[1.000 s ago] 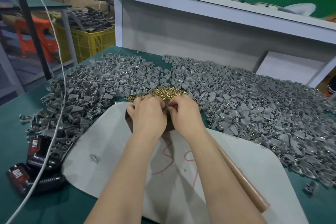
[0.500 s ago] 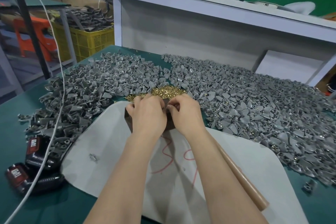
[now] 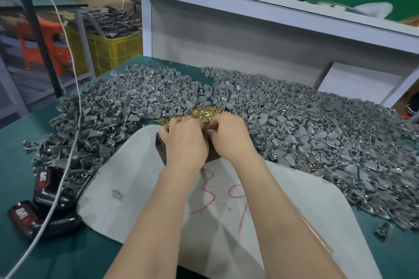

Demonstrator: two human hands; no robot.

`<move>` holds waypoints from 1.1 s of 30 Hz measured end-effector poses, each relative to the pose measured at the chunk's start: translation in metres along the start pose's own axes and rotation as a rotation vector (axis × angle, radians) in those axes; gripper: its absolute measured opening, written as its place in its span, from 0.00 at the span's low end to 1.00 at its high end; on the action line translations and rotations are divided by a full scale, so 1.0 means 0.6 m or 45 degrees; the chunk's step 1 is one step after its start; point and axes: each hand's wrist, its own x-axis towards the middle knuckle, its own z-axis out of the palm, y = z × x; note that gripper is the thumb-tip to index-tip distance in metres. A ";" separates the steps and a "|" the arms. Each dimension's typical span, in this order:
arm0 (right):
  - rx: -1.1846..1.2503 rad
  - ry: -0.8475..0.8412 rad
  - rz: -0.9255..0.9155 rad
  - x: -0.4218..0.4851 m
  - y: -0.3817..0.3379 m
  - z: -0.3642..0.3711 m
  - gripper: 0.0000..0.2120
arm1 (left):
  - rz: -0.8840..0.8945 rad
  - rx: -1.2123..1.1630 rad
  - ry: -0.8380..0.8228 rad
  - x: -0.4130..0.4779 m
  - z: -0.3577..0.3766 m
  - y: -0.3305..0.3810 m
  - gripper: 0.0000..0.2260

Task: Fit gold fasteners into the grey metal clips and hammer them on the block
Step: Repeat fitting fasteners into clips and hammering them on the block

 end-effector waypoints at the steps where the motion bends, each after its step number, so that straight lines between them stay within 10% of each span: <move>1: 0.027 -0.013 -0.008 -0.002 0.003 -0.001 0.05 | -0.007 0.000 -0.003 -0.001 -0.001 0.000 0.07; 6: 0.346 0.184 0.208 -0.028 0.066 -0.015 0.13 | -0.042 -0.068 -0.001 -0.003 -0.006 -0.001 0.07; 10: -0.077 -0.170 0.512 -0.047 0.107 0.001 0.17 | -0.047 -0.066 -0.013 -0.001 -0.005 0.000 0.06; 17: 0.371 0.378 0.138 -0.034 0.074 0.007 0.13 | -0.045 -0.057 0.000 -0.002 -0.003 0.002 0.06; 33: 0.361 0.259 0.101 -0.010 0.024 0.039 0.04 | -0.015 -0.055 -0.015 -0.003 -0.002 -0.001 0.07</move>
